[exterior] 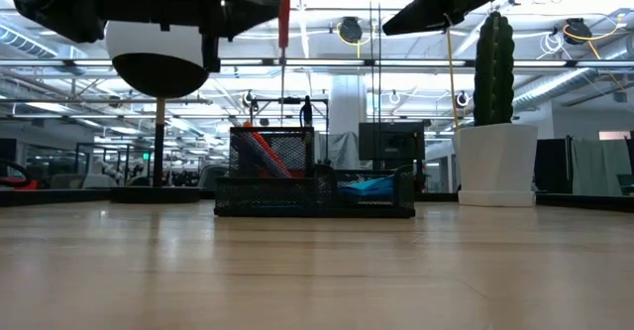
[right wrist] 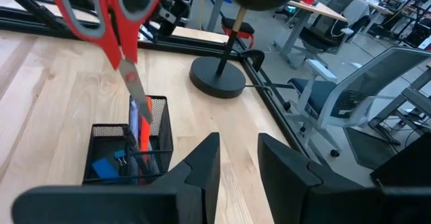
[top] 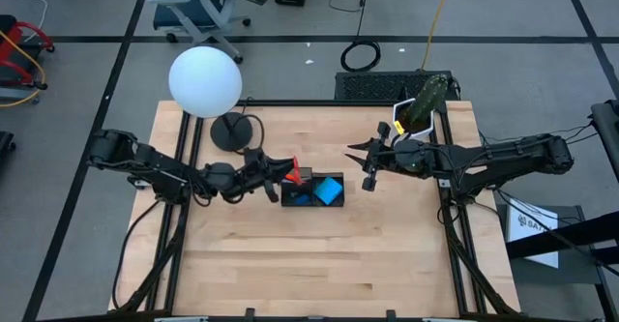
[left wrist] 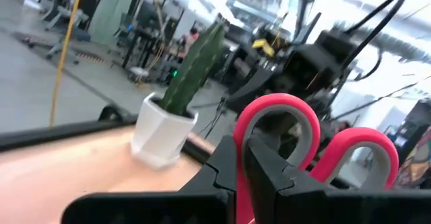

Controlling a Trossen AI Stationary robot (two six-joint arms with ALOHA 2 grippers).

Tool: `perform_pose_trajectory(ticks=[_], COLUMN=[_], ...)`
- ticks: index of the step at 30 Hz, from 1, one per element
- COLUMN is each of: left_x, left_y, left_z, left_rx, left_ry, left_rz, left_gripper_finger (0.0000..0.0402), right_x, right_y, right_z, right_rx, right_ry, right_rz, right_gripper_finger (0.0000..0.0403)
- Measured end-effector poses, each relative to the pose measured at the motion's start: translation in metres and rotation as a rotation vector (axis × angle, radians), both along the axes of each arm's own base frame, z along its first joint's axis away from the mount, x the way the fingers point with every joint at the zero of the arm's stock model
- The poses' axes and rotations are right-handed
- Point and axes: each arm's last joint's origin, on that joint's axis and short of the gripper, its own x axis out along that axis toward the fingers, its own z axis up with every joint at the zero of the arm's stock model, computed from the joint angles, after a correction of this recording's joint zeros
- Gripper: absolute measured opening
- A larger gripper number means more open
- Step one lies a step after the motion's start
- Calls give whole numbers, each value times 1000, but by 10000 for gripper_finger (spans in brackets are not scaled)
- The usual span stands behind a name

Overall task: Pick and place office supplies into organizer
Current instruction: Put the orange scissor into the black desk organizer

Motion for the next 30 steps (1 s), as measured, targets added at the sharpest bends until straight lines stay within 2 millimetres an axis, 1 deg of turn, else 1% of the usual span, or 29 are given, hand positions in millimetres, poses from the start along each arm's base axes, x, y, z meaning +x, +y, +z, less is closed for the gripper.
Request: perform_pose_trajectory(ticks=[5, 9, 13, 18, 23, 30], left_x=[1, 2, 6, 15, 26, 33], left_y=[3, 7, 11, 15, 21, 32], left_z=[-9, -10, -18, -38, -56, -84], left_rx=[-28, -31, -33, -63, -80, -127], left_ry=[77, 89, 123, 151, 80, 58], left_rz=[36, 55, 67, 77, 37, 56], left_gripper_finger=[12, 15, 11, 11, 19, 11], right_x=[0, 0, 0, 0, 0, 0], right_y=[0, 0, 0, 0, 0, 0], right_z=[0, 0, 0, 0, 0, 0], right_rx=[0, 0, 0, 0, 0, 0], right_ry=[0, 0, 0, -1, 0, 0], right_rz=[0, 0, 0, 0, 0, 0], right_gripper_finger=[91, 91, 91, 91, 91, 91])
